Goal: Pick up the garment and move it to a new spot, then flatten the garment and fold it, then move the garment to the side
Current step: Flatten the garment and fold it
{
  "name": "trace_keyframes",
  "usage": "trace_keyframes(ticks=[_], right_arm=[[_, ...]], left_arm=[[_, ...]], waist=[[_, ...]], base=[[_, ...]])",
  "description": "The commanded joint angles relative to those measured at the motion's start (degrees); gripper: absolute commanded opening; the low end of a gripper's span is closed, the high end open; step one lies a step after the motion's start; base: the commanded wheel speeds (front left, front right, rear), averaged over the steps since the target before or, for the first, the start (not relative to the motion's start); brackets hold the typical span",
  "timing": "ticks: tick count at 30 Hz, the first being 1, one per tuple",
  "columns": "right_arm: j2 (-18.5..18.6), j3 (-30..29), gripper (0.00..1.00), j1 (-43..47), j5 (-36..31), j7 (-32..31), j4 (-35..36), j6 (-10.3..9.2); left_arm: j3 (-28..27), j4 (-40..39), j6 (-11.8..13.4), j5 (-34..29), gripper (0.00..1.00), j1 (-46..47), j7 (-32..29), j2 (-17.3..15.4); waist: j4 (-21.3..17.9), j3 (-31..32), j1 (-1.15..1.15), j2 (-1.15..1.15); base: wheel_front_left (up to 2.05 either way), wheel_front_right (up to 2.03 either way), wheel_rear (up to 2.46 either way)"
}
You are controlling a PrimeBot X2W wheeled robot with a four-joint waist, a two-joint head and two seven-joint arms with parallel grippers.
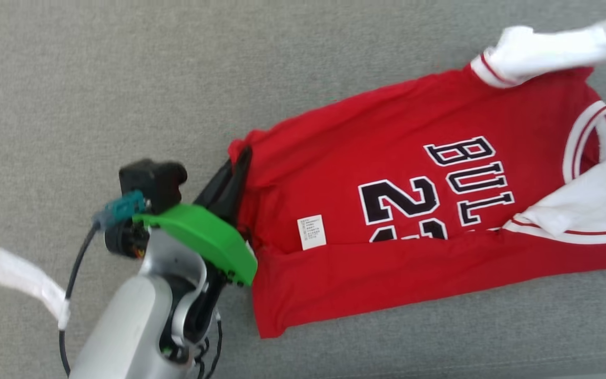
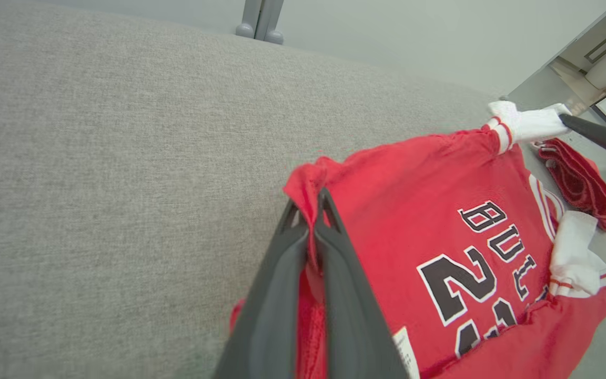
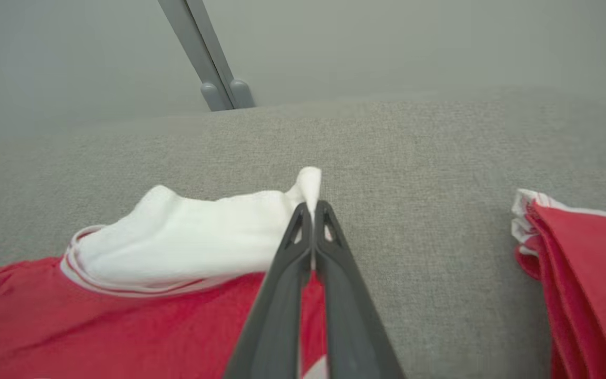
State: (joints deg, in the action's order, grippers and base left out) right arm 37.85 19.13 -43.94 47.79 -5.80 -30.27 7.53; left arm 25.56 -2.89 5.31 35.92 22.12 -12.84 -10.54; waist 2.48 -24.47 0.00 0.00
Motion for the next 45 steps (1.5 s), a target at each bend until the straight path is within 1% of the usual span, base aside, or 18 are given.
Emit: trace_keyframes(ticks=[1,5,11,16,25,26,28,29,30,31,34,36,39,40,42,45], right_arm=[[0.19,-0.87,0.0,3.27,1.08,0.79,1.14,-0.09],[0.3,-3.83,0.0,10.01,2.96,1.83,4.65,-0.09],[-2.42,-6.79,0.0,17.47,2.84,0.86,8.49,-0.09],[-5.23,-9.0,0.0,21.0,1.8,-0.09,10.0,-0.09],[-7.88,-12.93,0.0,24.79,-0.18,-2.42,12.37,-0.09],[-8.03,-13.04,0.0,25.39,-0.64,-2.96,12.44,-0.08],[-8.24,-13.27,0.0,26.25,-1.7,-3.81,12.26,-0.09],[-8.34,-13.22,0.34,26.57,-2.37,-4.03,12.24,-0.09],[-8.35,-12.65,1.0,27.17,-3.22,-4.86,12.25,-0.09],[-8.56,-12.28,1.0,27.68,-3.29,-5.76,12.08,-0.09],[-7.93,-12.53,1.0,28.44,-4.54,-8.44,11.68,-0.09],[-7.69,-13.77,1.0,28.23,-5.68,-9.56,11.26,-0.09],[-8.14,-16.63,1.0,26.26,-7.04,-10.24,11.87,-0.08],[-8.29,-17.51,1.0,25.49,-7.68,-10.86,12.12,-0.07],[-8.75,-18.53,1.0,24.25,-8.82,-12.08,12.07,-0.08],[-9.55,-19.27,1.0,21.9,-10.51,-14.55,10.82,-0.08]], left_arm=[[-0.37,-0.74,0.55,0.76,0.0,-2.7,1.0,-0.45],[-0.69,-3.28,1.29,1.48,0.0,-7.5,2.92,-0.41],[-0.94,-4.75,1.96,2.56,0.0,-13.25,3.5,-1.59],[-1.43,-4.31,1.88,2.94,0.0,-15.08,4.53,-2.24],[-0.77,-2.86,0.67,3.04,0.0,-16.32,5.56,-2.79],[-0.46,-2.53,0.43,3.13,0.13,-16.79,5.49,-2.9],[0.08,-1.89,0.01,2.95,0.26,-17.59,5.38,-3.37],[0.2,-1.57,0.04,2.6,0.41,-17.98,5.56,-3.66],[0.53,-1.03,0.16,2.06,0.8,-18.57,5.64,-4.11],[0.85,-0.56,0.23,1.59,1.0,-19.01,5.54,-4.5],[1.46,0.61,0.71,-0.27,1.0,-20.29,6.89,-5.35],[1.06,0.92,2.14,-2.7,1.0,-20.84,9.43,-5.98],[0.44,0.13,3.91,-5.12,1.0,-22.4,15.74,-4.54],[0.47,-0.01,4.5,-6.9,1.0,-22.87,18.66,-4.35],[0.22,0.26,5.52,-8.34,1.0,-23.53,23.5,-3.21],[0.67,0.8,6.64,-12.05,1.0,-23.18,27.03,-1.57]], waist=[[-2.95,3.84,0.0,0.0],[-4.17,6.05,0.0,0.0],[-5.6,7.85,0.0,0.0],[-5.78,8.19,0.0,0.0],[-5.59,8.27,0.0,0.0],[-5.63,8.35,0.0,0.0],[-5.71,8.48,0.0,0.0],[-5.74,8.55,0.0,0.0],[-5.78,8.65,0.0,0.0],[-5.82,8.74,0.0,0.0],[-5.83,9.03,0.0,0.0],[-5.86,9.11,0.0,0.0],[-5.9,9.1,0.0,0.0],[-5.87,9.0,0.0,0.0],[-5.69,8.77,0.0,0.0],[-4.93,8.24,0.0,0.0]], base=[[0.0,0.0,0.0],[0.0,0.0,0.0],[0.0,0.0,0.0],[0.0,0.0,0.0],[0.0,0.0,0.0],[0.0,0.0,0.0],[0.0,0.0,0.0],[0.0,0.0,0.0],[0.0,0.0,0.0],[0.0,0.0,0.0],[0.0,0.0,0.0],[0.0,0.0,0.0],[0.0,0.0,0.0],[0.0,0.0,0.0],[0.0,0.0,0.0],[0.0,0.0,0.0]])
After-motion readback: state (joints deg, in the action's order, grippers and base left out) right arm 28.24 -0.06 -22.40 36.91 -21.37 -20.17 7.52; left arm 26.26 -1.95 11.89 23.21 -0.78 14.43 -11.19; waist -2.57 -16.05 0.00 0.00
